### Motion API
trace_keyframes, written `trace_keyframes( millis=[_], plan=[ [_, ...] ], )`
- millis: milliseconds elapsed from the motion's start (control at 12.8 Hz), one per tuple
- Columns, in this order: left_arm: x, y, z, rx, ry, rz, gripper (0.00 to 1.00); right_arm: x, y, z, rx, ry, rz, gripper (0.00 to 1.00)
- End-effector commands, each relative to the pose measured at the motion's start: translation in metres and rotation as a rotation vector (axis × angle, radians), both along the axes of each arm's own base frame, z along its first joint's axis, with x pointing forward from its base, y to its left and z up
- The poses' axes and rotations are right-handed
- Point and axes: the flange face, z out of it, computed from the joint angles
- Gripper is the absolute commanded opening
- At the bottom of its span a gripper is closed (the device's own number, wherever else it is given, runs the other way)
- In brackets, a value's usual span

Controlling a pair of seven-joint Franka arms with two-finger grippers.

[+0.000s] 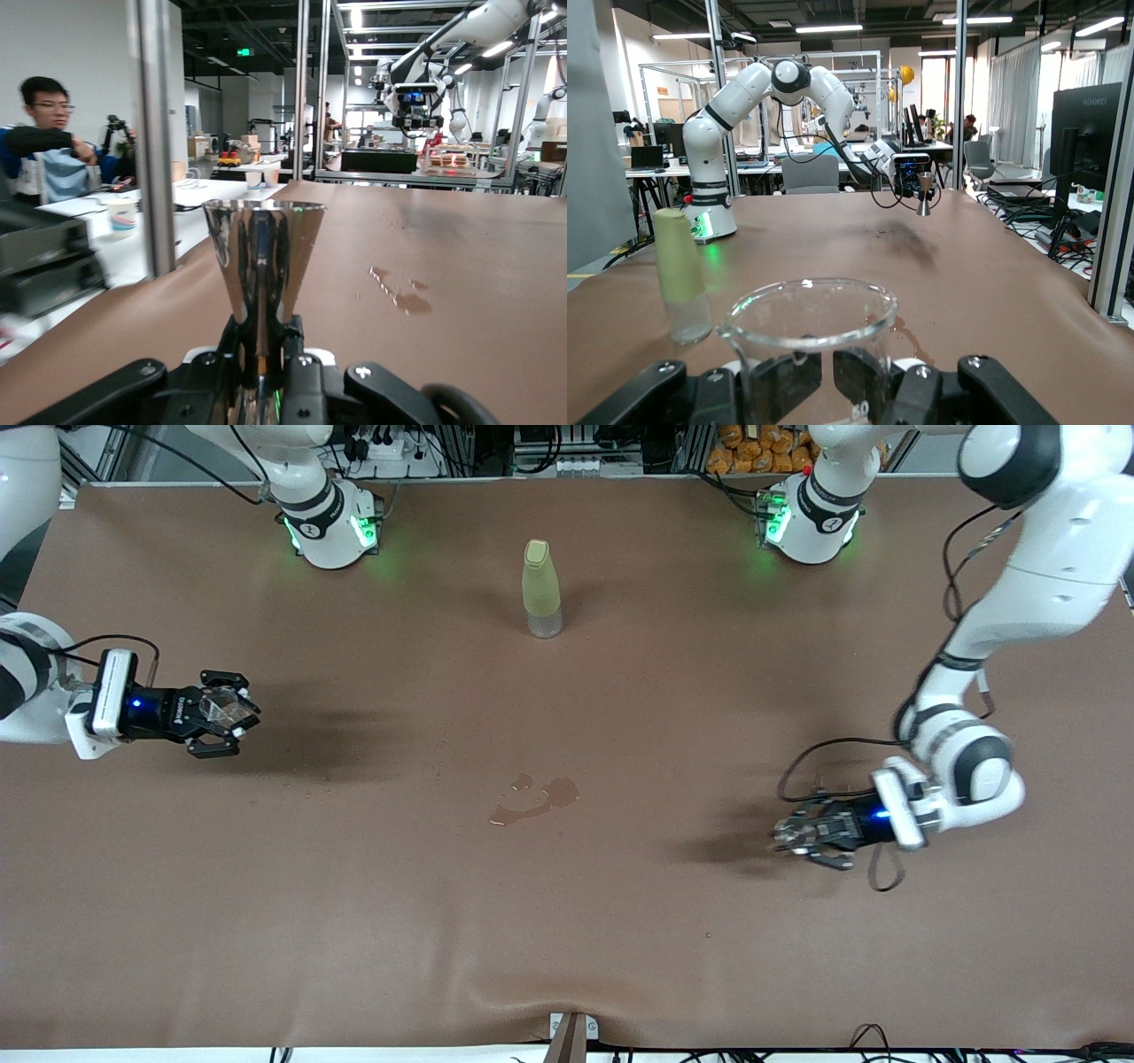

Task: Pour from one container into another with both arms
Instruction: 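Carry the jigger back with the left gripper while the right gripper returns the beaker, then lower the jigger with the left gripper while the right gripper lowers the beaker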

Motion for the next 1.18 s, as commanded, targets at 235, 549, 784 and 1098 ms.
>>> trace_keyframes(
  millis=[235, 549, 784, 1098],
  plan=[
    [-0.058, 0.117, -0.041, -0.051, 0.042, -0.04, 0.0, 0.005, -0.031, -0.075, 0.04, -0.081, 0.045, 0.0],
    [-0.081, 0.118, -0.057, -0.032, 0.084, -0.104, 0.0, 0.006, -0.029, -0.118, 0.046, -0.084, 0.044, 0.0],
    [-0.092, 0.111, -0.07, -0.054, 0.118, -0.114, 0.0, 0.007, -0.028, -0.142, 0.025, -0.085, 0.043, 0.0],
    [-0.093, 0.111, -0.07, -0.036, 0.112, -0.147, 0.0, 0.008, -0.028, -0.173, -0.012, -0.084, 0.038, 0.0]
  ],
)
